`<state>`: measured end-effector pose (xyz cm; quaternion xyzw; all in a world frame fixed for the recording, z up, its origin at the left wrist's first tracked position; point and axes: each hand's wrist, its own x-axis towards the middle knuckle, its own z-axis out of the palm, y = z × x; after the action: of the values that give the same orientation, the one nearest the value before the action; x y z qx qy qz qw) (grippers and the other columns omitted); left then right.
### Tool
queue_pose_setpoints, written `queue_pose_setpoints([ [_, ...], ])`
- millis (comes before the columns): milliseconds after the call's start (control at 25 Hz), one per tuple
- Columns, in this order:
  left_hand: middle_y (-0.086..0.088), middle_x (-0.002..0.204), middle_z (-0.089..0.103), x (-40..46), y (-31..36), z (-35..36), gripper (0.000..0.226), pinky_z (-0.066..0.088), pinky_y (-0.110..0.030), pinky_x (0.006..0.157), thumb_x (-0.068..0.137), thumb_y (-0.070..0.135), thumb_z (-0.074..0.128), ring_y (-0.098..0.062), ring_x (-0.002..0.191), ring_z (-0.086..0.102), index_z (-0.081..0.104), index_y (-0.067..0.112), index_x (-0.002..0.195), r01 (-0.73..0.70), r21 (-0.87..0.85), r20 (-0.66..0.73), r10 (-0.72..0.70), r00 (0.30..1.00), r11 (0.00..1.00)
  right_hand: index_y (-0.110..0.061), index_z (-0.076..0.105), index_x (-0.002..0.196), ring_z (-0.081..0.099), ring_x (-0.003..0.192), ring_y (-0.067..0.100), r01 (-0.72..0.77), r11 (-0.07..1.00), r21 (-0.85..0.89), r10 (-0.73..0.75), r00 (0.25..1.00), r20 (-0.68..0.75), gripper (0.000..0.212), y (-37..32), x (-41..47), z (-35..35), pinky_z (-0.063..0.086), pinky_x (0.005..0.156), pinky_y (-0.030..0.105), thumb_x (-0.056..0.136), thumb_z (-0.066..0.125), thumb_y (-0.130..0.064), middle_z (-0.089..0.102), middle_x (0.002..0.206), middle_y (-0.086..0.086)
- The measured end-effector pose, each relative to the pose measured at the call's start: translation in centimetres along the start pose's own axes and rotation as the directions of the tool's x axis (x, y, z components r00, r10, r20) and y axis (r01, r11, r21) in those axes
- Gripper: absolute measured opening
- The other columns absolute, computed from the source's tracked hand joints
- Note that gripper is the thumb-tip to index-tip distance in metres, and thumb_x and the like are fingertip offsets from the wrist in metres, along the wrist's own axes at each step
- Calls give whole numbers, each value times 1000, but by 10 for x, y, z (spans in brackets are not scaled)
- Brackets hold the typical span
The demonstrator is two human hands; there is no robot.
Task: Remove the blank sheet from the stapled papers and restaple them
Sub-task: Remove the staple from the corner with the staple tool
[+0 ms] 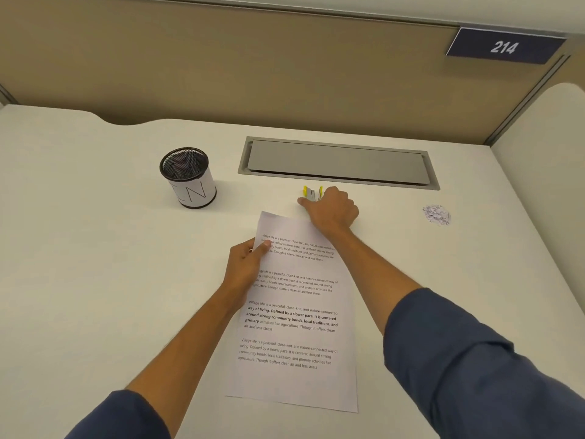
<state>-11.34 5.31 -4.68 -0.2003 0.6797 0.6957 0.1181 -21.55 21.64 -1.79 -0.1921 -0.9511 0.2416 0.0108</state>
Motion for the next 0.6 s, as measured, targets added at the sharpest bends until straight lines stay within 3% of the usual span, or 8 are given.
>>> queue_pose_setpoints([
  [160, -11, 91, 76, -1, -1, -2, 19, 60, -49, 75, 97, 23, 58, -32, 82, 73, 71, 9, 100, 0, 2, -5, 0, 1000, 1000, -10, 61, 103, 61, 101, 32, 21, 999, -27, -21, 999, 31, 38, -2, 6, 6, 39, 78, 32, 83, 66, -41, 64, 110, 9],
  [360, -11, 90, 76, -10, 5, 2, 20, 60, -49, 75, 97, 24, 57, -32, 80, 73, 71, 9, 101, -17, 5, -5, 17, 1000, 1000, -15, 70, 95, 63, 91, 28, -40, 968, 247, 10, 993, 121, 36, 8, 8, -7, 43, 72, 30, 78, 72, -47, 69, 96, 4],
  [600, -10, 88, 76, -30, 19, 7, 21, 60, -48, 74, 98, 24, 55, -31, 79, 73, 71, 10, 98, -88, 19, 10, 87, 996, 996, -14, 70, 109, 65, 95, 21, -41, 687, 726, -100, 984, 150, 33, 29, -14, -58, 47, 73, 20, 85, 70, -36, 71, 102, 2],
])
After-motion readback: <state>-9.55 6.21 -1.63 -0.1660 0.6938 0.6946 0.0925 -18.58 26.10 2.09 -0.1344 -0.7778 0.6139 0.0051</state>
